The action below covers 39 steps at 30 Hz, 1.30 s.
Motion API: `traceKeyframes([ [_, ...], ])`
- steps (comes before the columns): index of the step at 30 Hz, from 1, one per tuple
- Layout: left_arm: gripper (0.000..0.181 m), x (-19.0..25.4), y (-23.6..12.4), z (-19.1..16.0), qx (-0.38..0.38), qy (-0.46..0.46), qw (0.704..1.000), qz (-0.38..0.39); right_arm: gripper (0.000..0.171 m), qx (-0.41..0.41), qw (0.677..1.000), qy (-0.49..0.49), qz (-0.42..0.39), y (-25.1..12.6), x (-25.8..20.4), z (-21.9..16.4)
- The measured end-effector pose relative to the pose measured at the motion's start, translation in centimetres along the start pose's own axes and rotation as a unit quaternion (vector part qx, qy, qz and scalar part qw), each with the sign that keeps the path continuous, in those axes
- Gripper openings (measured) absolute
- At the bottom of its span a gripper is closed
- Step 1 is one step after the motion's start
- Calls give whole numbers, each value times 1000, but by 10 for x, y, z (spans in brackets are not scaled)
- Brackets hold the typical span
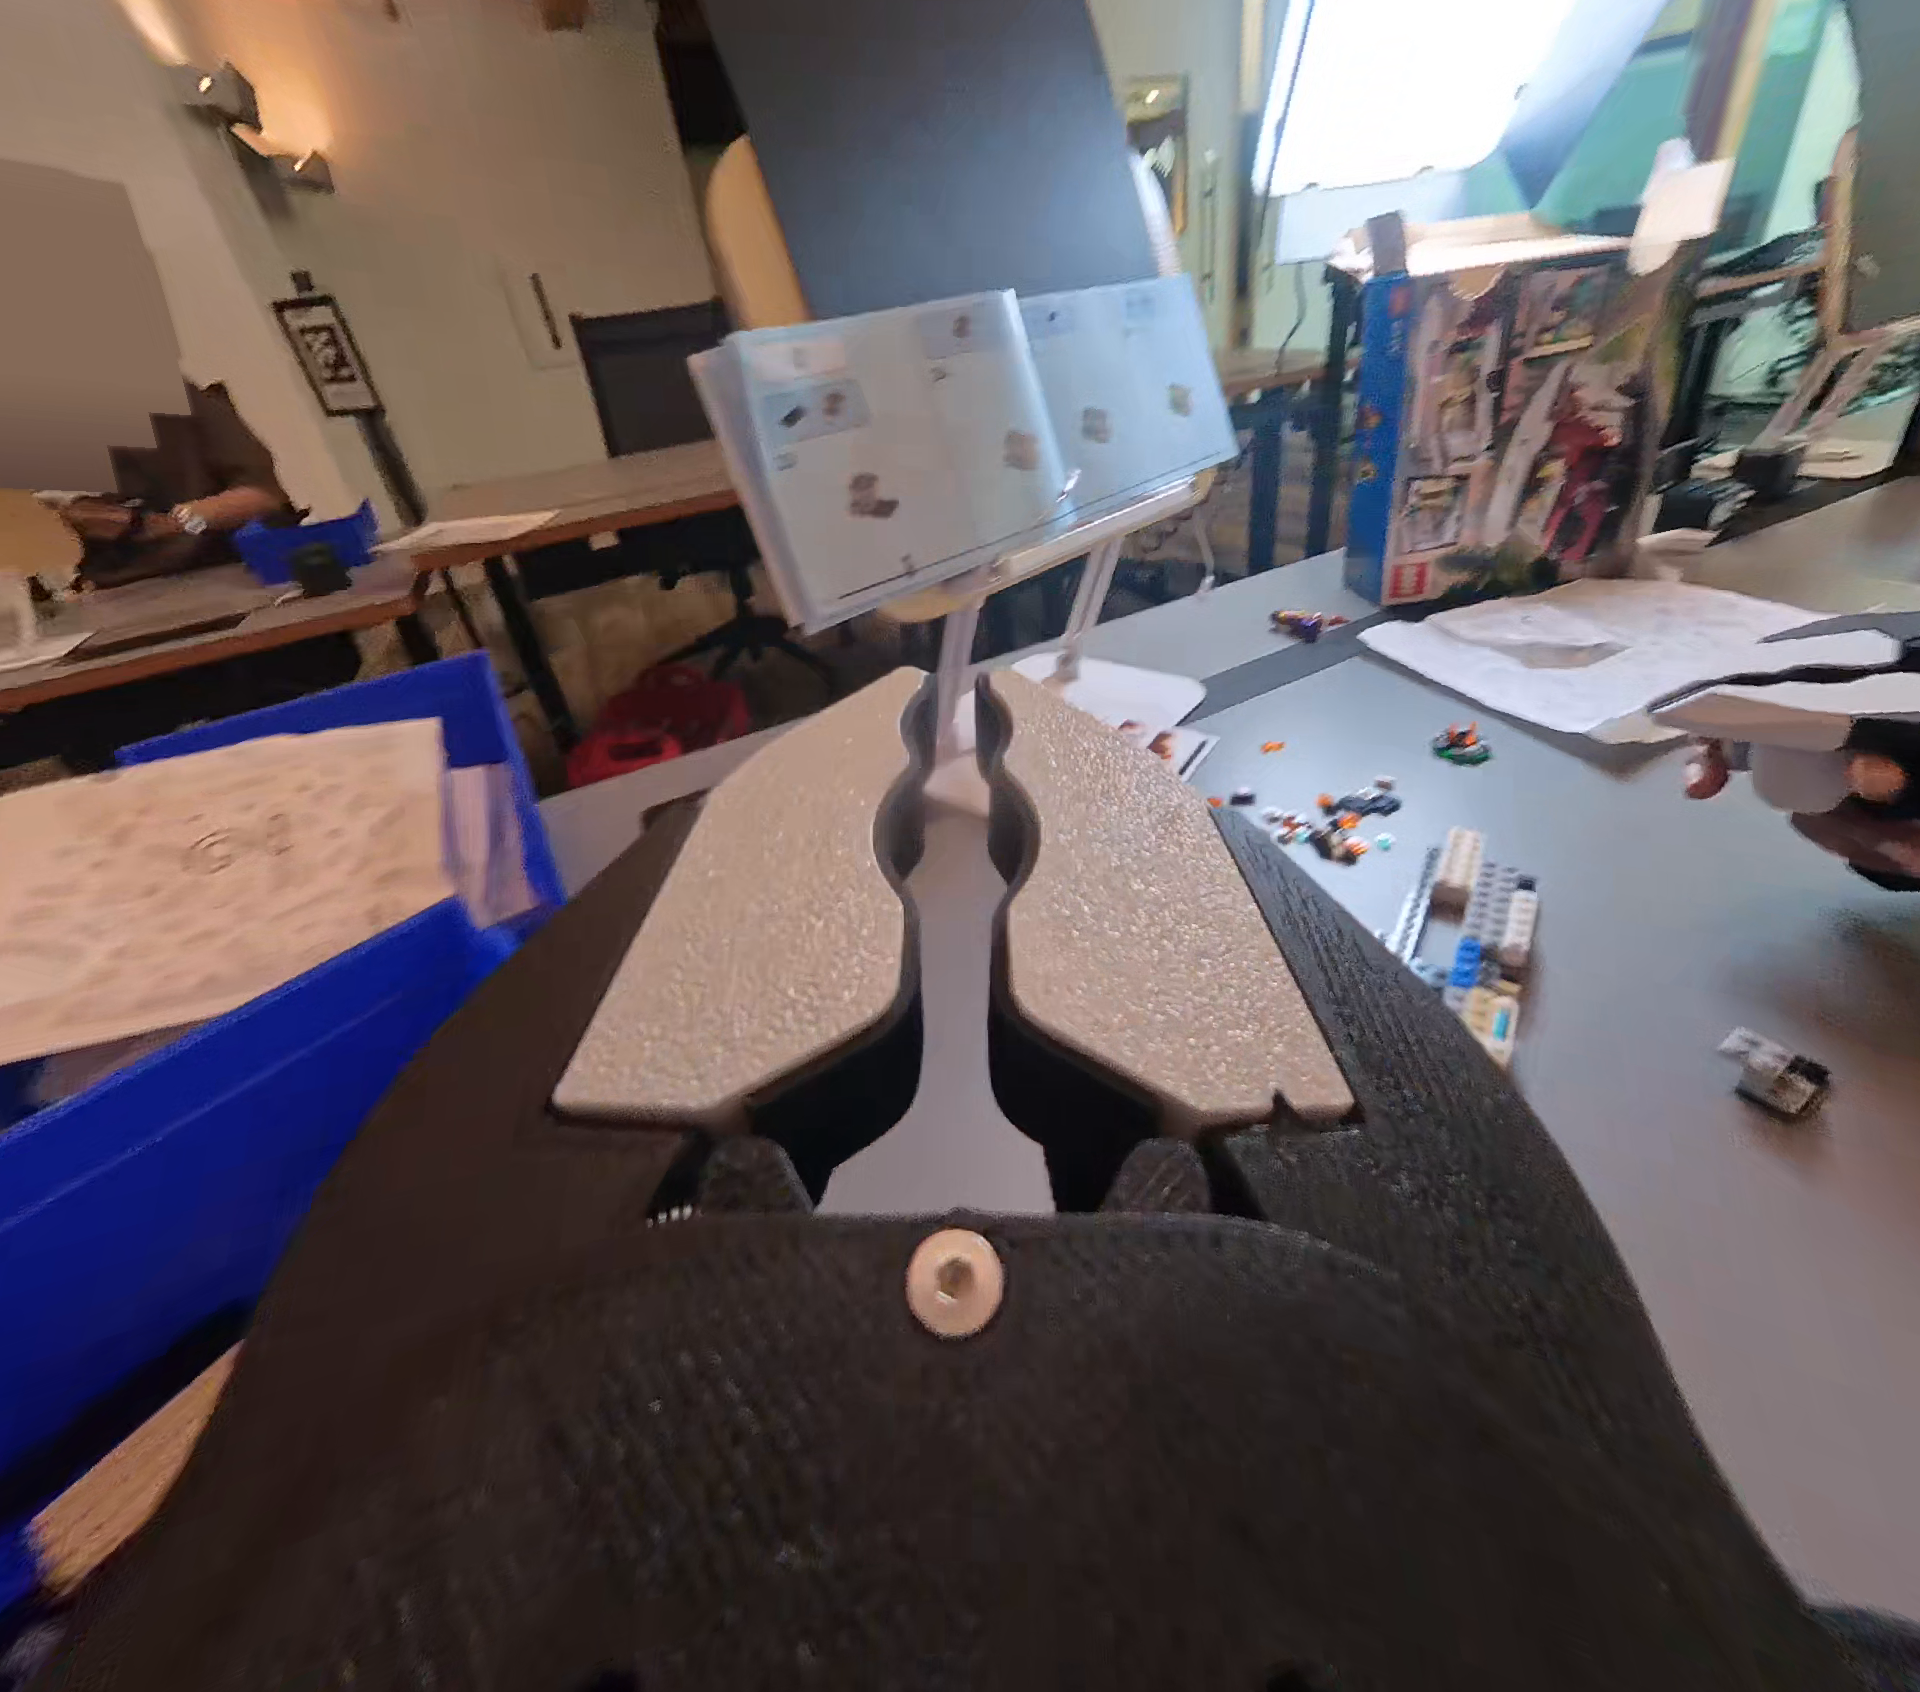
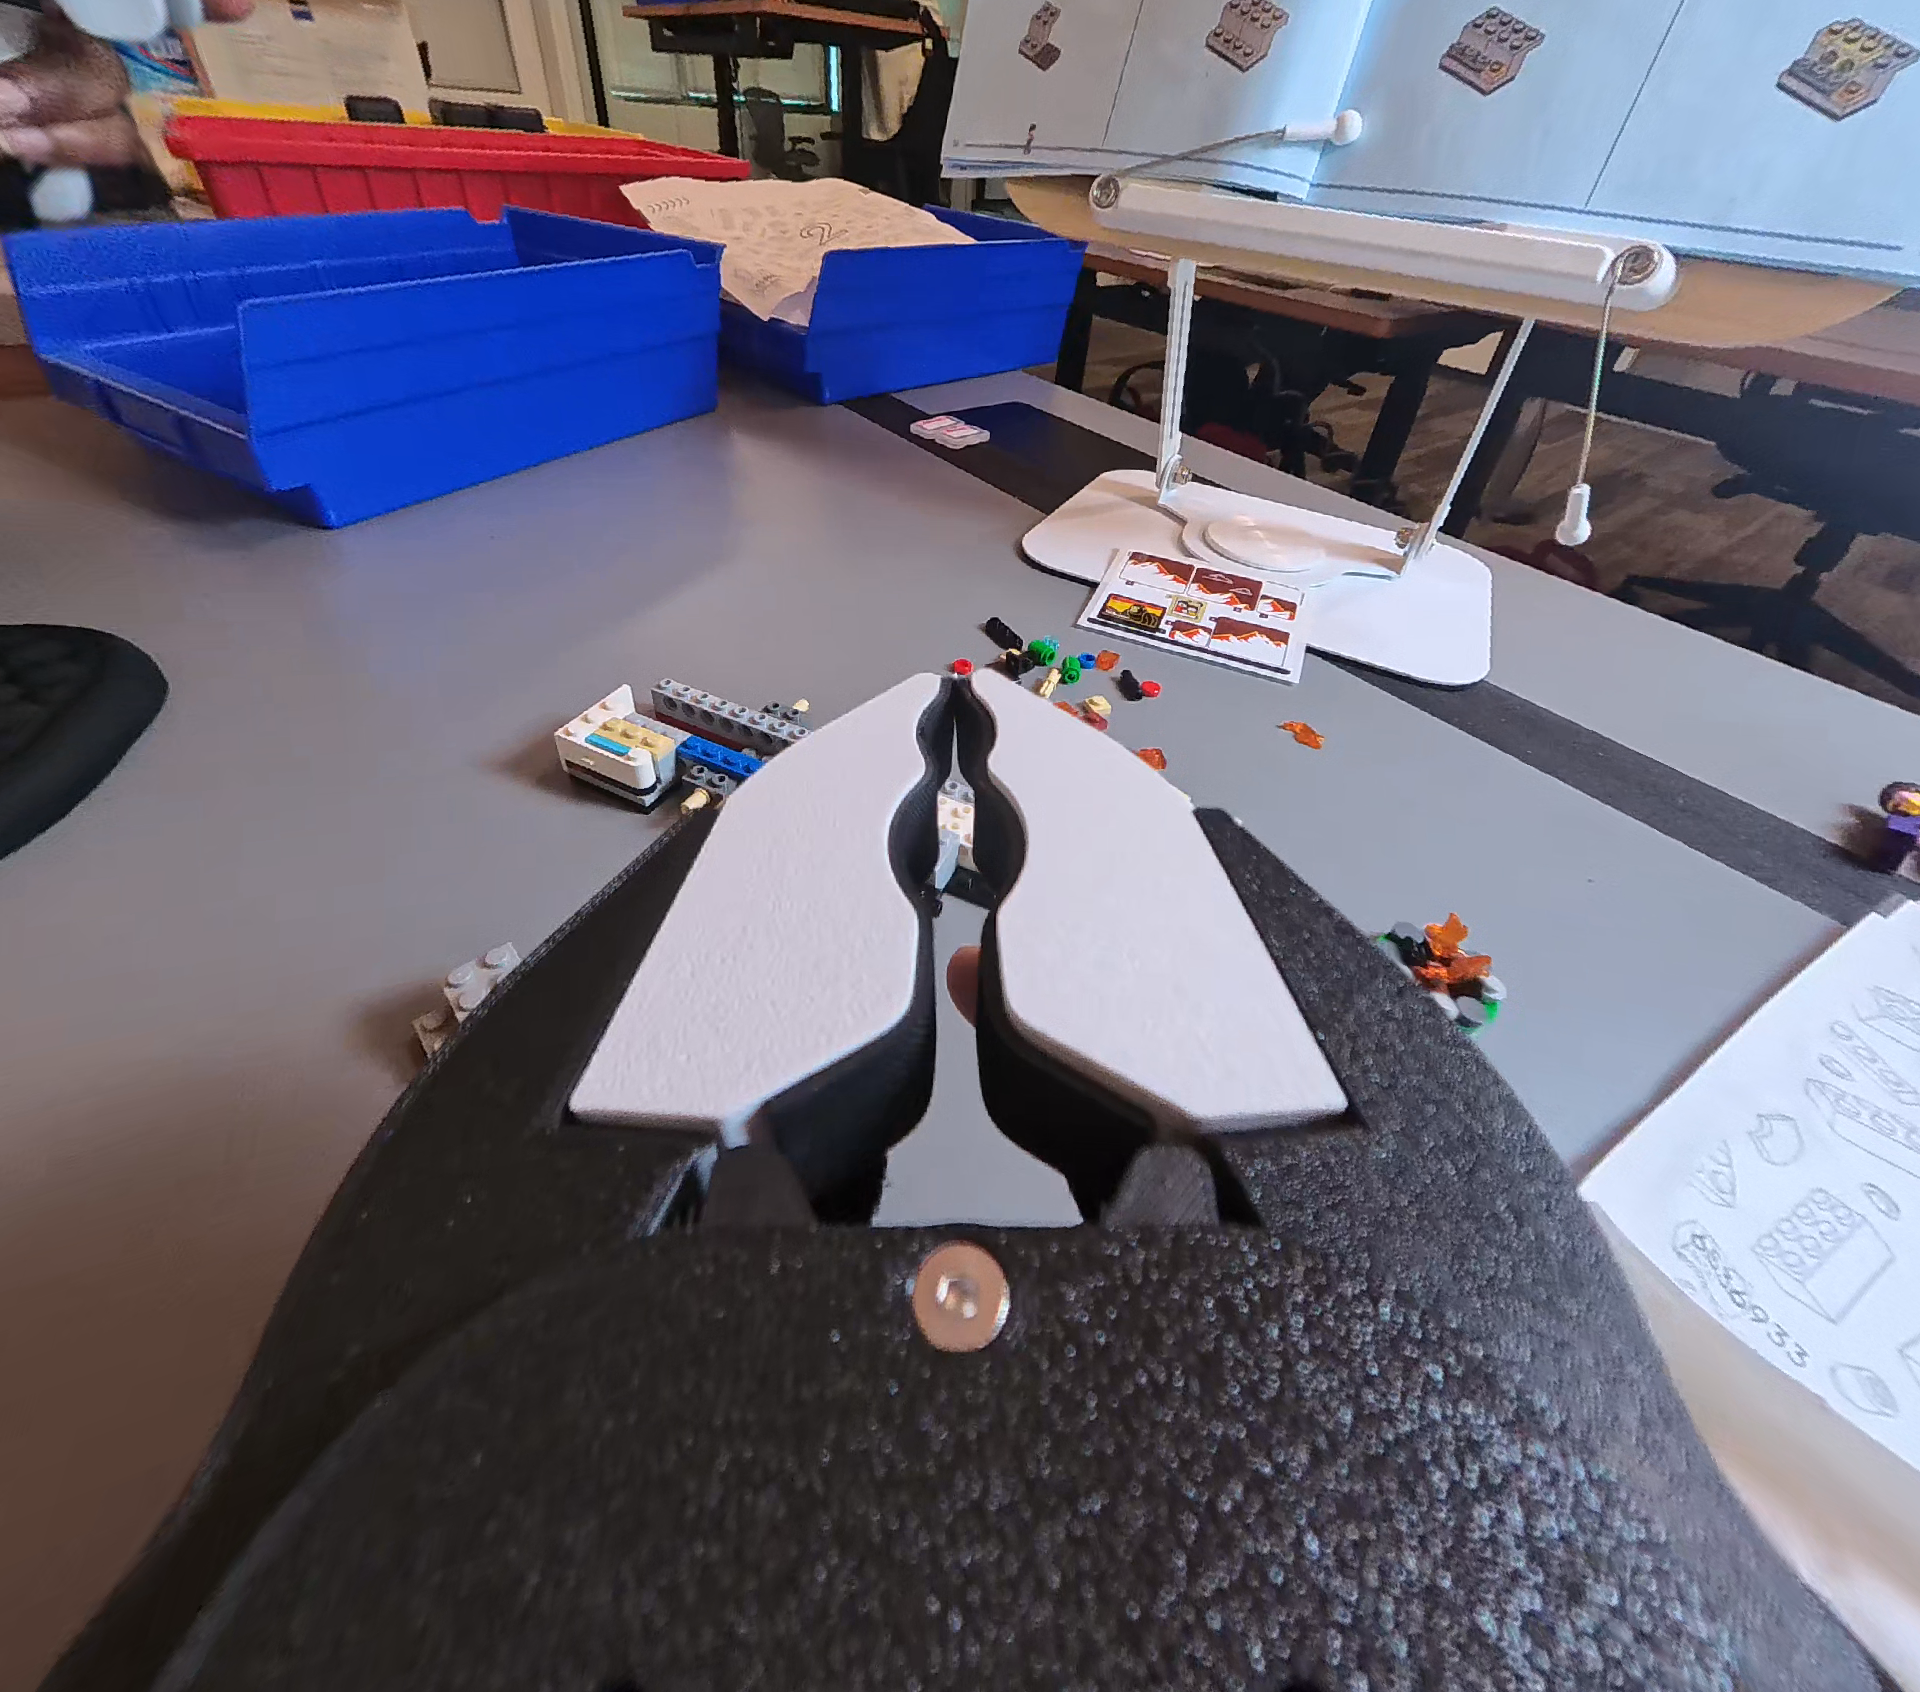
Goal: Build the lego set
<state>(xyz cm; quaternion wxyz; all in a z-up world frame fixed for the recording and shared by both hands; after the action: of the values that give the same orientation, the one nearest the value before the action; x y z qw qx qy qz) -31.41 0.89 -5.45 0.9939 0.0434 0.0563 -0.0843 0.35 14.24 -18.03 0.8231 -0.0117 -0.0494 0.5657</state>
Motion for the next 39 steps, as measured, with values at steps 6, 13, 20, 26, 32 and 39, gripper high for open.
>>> traceKeyframes([
  [6, 13, -92, -40, -30, -177, 49, 980, 70, 0, -6, 1000, -2, 9, 3, -3, -4],
  [13, 17, -141, -79, -127, -536, 123, 835, 3, 0, -12, 1000, 8, 5, 6, 0, -9],
  [20, 29, -153, -119, -189, -737, 135, 656, -92, 0, -7, 1000, 25, 2, 5, 4, -9],
  [26, 28, -158, -137, -210, -797, 180, 562, -128, 0, -10, 999, 33, 5, 6, 5, -10],
  [32, 16, -168, -132, -200, -797, 240, 541, -120, 0, -9, 999, 44, 10, 5, 6, -10],
  [39, 3, -120, -44, -87, -553, 316, 769, -46, 0, -15, 999, 20, 25, 7, -2, -10],
])
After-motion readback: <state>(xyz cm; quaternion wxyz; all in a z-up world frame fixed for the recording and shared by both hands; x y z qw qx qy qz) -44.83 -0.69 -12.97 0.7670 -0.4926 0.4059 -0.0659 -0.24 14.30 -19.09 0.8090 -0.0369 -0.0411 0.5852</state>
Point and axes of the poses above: each gripper's, where its closed fingertips meet, y out along the fingers, z out of its top, x = y × z across the jaws, the point moved 2 cm from there along -y, back along the fingers
